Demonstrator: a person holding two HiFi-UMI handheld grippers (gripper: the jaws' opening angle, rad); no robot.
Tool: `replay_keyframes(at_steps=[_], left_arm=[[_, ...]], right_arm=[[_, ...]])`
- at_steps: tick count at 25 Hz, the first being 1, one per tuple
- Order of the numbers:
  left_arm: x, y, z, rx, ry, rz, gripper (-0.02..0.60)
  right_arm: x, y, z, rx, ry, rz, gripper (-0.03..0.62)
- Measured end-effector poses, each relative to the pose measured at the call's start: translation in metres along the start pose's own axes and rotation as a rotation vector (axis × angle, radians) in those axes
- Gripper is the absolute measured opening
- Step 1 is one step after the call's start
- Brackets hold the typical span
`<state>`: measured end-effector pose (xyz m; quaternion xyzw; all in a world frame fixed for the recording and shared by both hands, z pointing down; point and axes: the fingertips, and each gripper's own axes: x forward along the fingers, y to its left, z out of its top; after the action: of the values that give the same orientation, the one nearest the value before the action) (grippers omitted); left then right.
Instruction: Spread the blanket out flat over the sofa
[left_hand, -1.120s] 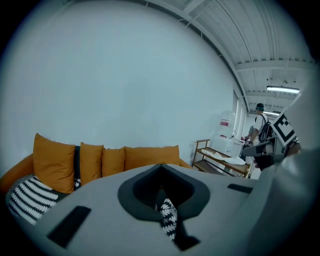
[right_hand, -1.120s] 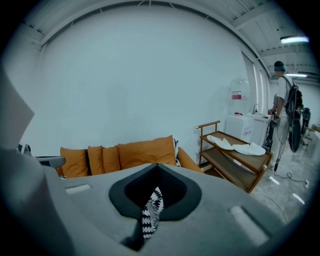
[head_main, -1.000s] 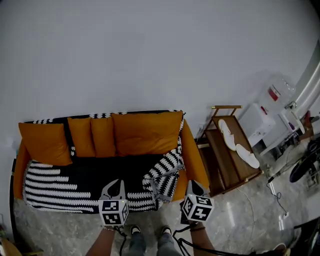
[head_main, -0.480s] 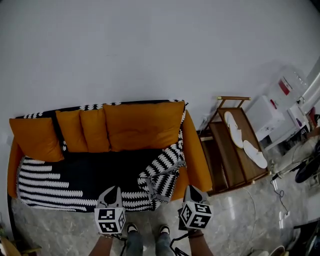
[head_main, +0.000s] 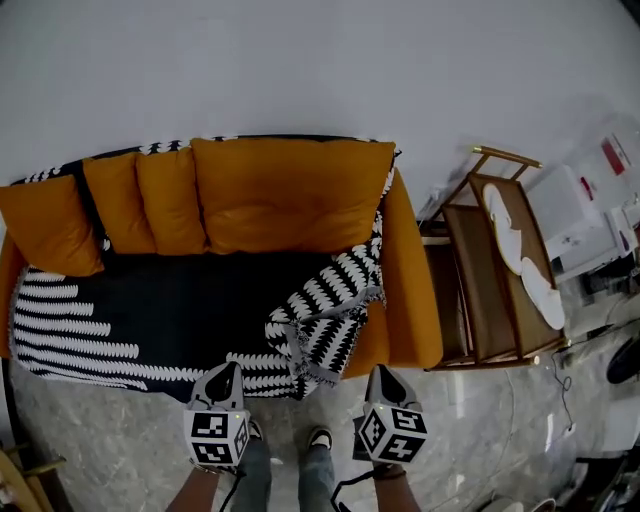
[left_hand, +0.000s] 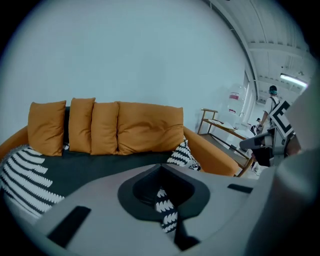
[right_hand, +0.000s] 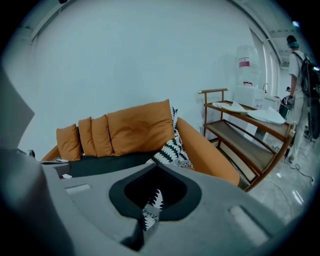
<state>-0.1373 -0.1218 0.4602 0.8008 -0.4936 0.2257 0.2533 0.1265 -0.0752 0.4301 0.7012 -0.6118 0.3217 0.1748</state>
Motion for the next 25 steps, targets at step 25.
replay_keyframes(at_steps=[25], left_arm=[[0.083,-0.001,-0.099,-0.004,0.063,-0.018,0.002]], right_arm=[[0.066,-0.025,-0.099,-0.026,0.127,0.025,0.005]])
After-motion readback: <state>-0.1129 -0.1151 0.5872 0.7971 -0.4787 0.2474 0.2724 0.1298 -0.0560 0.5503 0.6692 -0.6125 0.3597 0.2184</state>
